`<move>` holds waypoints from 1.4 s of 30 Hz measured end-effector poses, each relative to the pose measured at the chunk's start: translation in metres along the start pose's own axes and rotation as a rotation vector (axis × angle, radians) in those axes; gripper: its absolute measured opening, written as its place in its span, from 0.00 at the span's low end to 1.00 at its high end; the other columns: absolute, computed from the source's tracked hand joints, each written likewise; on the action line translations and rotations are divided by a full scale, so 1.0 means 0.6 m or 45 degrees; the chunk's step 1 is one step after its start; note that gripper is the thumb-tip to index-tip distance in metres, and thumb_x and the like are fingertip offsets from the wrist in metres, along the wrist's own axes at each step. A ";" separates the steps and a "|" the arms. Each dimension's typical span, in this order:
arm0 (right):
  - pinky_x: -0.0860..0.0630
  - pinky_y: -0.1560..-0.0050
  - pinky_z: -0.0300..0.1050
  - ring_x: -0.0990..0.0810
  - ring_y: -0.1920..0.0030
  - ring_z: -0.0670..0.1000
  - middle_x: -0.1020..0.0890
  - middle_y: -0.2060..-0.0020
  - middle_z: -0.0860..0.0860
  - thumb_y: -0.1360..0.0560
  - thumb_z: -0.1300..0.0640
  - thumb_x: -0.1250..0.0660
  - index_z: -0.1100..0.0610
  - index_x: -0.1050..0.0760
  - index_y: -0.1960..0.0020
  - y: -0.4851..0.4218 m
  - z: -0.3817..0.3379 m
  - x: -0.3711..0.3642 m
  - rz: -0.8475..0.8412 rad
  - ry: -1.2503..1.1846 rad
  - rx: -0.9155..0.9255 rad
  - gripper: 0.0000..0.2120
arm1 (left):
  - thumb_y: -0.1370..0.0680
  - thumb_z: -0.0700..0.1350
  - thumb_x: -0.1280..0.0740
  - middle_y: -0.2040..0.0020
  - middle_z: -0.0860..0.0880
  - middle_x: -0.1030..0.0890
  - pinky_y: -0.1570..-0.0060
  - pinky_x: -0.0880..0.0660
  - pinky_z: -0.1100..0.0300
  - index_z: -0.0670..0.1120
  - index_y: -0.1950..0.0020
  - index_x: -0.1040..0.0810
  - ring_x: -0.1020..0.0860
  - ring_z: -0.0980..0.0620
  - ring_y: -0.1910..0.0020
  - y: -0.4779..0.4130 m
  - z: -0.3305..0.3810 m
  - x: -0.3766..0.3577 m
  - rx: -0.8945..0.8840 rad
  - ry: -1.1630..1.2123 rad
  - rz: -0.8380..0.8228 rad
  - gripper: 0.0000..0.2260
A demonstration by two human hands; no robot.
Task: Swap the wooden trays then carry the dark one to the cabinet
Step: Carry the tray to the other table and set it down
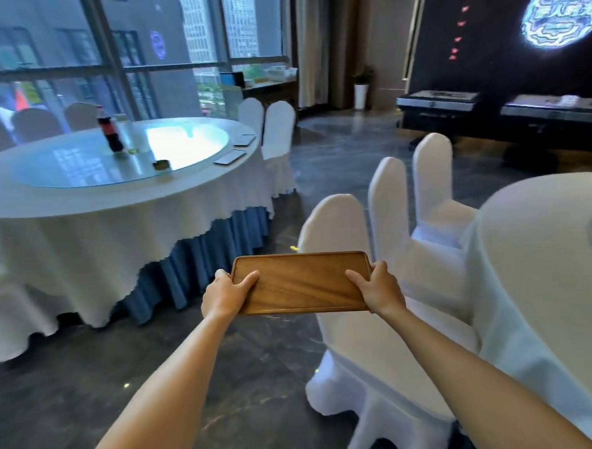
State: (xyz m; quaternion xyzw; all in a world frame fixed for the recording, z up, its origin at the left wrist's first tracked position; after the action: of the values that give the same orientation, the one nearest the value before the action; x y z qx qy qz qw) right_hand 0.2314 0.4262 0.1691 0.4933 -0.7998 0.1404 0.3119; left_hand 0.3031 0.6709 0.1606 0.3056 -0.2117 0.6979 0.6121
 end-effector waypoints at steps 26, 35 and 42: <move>0.28 0.44 0.52 0.25 0.40 0.60 0.24 0.39 0.60 0.24 0.44 0.38 0.62 0.37 0.35 -0.471 -0.382 -0.503 -0.289 0.067 0.176 0.27 | 0.26 0.61 0.37 0.49 0.41 0.22 0.57 0.32 0.53 0.39 0.45 0.31 0.23 0.39 0.46 -0.647 -0.178 0.171 0.223 -0.070 0.186 0.26; 0.25 0.42 0.58 0.23 0.41 0.61 0.23 0.40 0.60 0.25 0.42 0.37 0.61 0.38 0.33 -0.737 -0.483 -0.571 -0.200 0.054 0.115 0.30 | 0.26 0.62 0.38 0.55 0.46 0.27 0.57 0.30 0.53 0.42 0.50 0.34 0.23 0.41 0.50 -0.953 -0.097 0.142 0.139 -0.097 0.091 0.22; 0.27 0.43 0.54 0.24 0.40 0.62 0.23 0.41 0.61 0.25 0.44 0.36 0.63 0.37 0.34 -0.960 -0.532 -0.654 -0.146 0.065 0.047 0.28 | 0.26 0.62 0.37 0.49 0.40 0.22 0.55 0.29 0.52 0.42 0.51 0.34 0.26 0.44 0.56 -1.221 -0.068 0.081 0.111 -0.092 0.021 0.23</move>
State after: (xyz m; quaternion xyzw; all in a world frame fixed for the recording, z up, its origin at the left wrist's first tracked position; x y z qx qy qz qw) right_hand 0.9766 0.5986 0.1154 0.5401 -0.7594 0.1494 0.3306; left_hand 1.0136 0.8515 0.1068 0.3551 -0.2057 0.7001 0.5844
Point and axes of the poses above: each hand's wrist, its own y-axis away from the middle knuckle, its own x-axis out of the back of the hand, z = x × y, the point moved 1 cm from there along -y, towards the middle knuckle
